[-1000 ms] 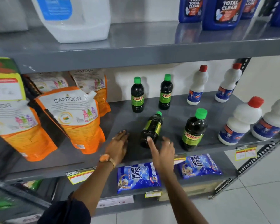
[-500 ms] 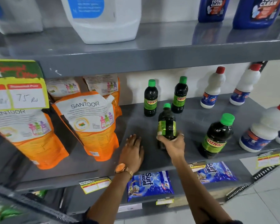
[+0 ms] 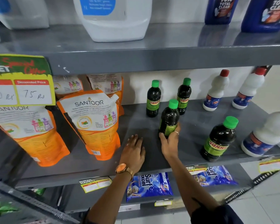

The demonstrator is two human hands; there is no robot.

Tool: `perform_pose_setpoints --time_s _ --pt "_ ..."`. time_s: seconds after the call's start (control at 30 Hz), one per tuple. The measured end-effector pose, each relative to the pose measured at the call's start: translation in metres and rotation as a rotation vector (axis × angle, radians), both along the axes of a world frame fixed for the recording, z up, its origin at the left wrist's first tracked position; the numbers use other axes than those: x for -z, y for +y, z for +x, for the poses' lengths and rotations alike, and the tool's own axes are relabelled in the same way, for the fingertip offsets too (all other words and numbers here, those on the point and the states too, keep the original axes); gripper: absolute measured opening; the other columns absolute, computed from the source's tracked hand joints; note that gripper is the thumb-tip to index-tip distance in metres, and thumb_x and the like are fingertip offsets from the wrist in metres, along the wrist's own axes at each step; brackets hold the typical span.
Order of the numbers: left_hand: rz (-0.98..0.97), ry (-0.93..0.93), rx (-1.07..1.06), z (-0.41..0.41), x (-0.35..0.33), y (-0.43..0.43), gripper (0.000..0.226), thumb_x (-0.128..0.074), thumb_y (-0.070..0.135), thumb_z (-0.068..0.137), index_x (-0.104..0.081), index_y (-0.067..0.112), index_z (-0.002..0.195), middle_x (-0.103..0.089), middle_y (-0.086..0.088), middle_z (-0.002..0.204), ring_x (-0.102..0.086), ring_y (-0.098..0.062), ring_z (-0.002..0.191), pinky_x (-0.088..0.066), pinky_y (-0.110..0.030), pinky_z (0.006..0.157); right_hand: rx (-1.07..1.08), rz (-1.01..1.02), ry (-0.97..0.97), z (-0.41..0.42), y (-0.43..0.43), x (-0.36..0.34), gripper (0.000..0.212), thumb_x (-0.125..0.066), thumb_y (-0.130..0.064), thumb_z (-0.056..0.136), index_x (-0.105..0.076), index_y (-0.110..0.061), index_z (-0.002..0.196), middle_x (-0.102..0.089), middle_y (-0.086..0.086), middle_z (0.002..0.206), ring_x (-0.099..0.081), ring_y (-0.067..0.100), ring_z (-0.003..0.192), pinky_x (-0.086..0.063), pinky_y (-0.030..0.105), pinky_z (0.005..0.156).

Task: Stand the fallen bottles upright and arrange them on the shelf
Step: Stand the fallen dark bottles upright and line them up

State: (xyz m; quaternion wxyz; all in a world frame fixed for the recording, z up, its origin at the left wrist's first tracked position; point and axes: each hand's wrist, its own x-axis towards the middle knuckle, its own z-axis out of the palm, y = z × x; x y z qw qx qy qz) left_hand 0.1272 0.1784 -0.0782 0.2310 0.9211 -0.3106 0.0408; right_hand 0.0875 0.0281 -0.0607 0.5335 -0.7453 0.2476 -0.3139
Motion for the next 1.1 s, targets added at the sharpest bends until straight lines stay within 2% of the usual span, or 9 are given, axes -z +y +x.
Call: perform_pose_setpoints --time_s 0.17,0.27,0.33,0.4,0.53,0.67,0.77,0.9,1.1 --pt "0.005 0.034 -0.004 0.0 -0.002 -0.001 0.047 -0.034 0.03 0.097 -0.031 0.015 0.141 -0.024 -0.009 0.154 -0.014 -0.023 0.144 -0.013 -0.033 0.116 0.075 -0.046 0.048 0.009 -0.012 -0.009 0.077 -0.088 -0.031 0.06 -0.05 -0.011 0.124 -0.058 0.008 0.117 -0.056 0.025 0.11 -0.045 0.035 0.094" --pt "0.011 0.027 -0.002 -0.001 -0.004 -0.002 0.047 -0.034 0.029 0.097 -0.032 0.014 0.141 -0.025 -0.01 0.154 -0.015 -0.023 0.143 -0.013 -0.033 0.116 0.045 -0.053 0.067 0.012 -0.016 -0.011 0.086 -0.089 -0.042 0.054 -0.048 -0.012 0.124 -0.049 0.008 0.122 -0.048 0.026 0.118 -0.042 0.041 0.101" --pt "0.01 0.041 -0.004 -0.002 -0.005 -0.001 0.047 -0.034 0.029 0.097 -0.031 0.013 0.141 -0.024 -0.01 0.154 -0.014 -0.023 0.144 -0.012 -0.033 0.117 -0.011 -0.049 0.072 0.01 -0.018 -0.005 0.084 -0.085 -0.039 0.061 -0.045 -0.014 0.131 -0.049 0.005 0.129 -0.044 0.024 0.125 -0.039 0.036 0.103" --pt "-0.003 0.043 -0.007 -0.003 -0.005 -0.001 0.047 -0.035 0.028 0.097 -0.032 0.013 0.141 -0.025 -0.01 0.154 -0.014 -0.023 0.144 -0.013 -0.033 0.117 -0.05 -0.057 0.084 0.006 -0.023 0.0 0.078 -0.082 -0.029 0.067 -0.045 -0.016 0.135 -0.057 -0.001 0.126 -0.051 0.021 0.123 -0.039 0.031 0.1" --pt "-0.006 0.035 -0.011 -0.003 -0.004 -0.002 0.046 -0.035 0.028 0.096 -0.033 0.014 0.14 -0.026 -0.01 0.154 -0.015 -0.023 0.143 -0.014 -0.033 0.116 0.033 -0.005 0.095 0.003 -0.025 0.002 0.079 -0.088 -0.04 0.054 -0.056 -0.02 0.124 -0.069 0.0 0.114 -0.062 0.017 0.108 -0.049 0.041 0.096" --pt "-0.005 0.036 -0.02 -0.003 -0.005 -0.002 0.046 -0.035 0.028 0.097 -0.033 0.014 0.14 -0.026 -0.01 0.154 -0.015 -0.023 0.143 -0.016 -0.035 0.116 0.091 -0.104 0.15 0.006 -0.015 -0.002 0.096 -0.086 -0.058 0.045 -0.046 -0.016 0.121 -0.048 0.007 0.127 -0.047 0.026 0.121 -0.043 0.047 0.103" --pt "-0.004 0.033 -0.011 -0.004 -0.006 -0.002 0.046 -0.035 0.028 0.097 -0.032 0.014 0.141 -0.025 -0.01 0.154 -0.015 -0.023 0.143 -0.014 -0.034 0.116 0.001 -0.09 0.132 0.004 -0.018 -0.003 0.104 -0.086 -0.05 0.053 -0.035 -0.017 0.136 -0.04 0.007 0.142 -0.038 0.023 0.133 -0.035 0.041 0.11" --pt "-0.009 0.028 -0.013 -0.005 -0.005 -0.001 0.046 -0.034 0.028 0.097 -0.032 0.013 0.141 -0.026 -0.011 0.154 -0.015 -0.023 0.143 -0.015 -0.034 0.117 -0.042 -0.082 0.124 -0.006 -0.024 0.001 0.074 -0.084 -0.028 0.064 -0.049 -0.017 0.129 -0.063 0.007 0.124 -0.057 0.023 0.116 -0.044 0.034 0.098" --pt "-0.002 0.025 -0.026 -0.005 -0.005 -0.001 0.046 -0.035 0.029 0.097 -0.031 0.014 0.141 -0.024 -0.01 0.154 -0.014 -0.023 0.143 -0.014 -0.033 0.116 0.049 -0.069 0.12 0.001 -0.015 -0.005 0.08 -0.09 -0.037 0.054 -0.049 -0.012 0.118 -0.06 0.005 0.115 -0.056 0.018 0.105 -0.043 0.027 0.085"
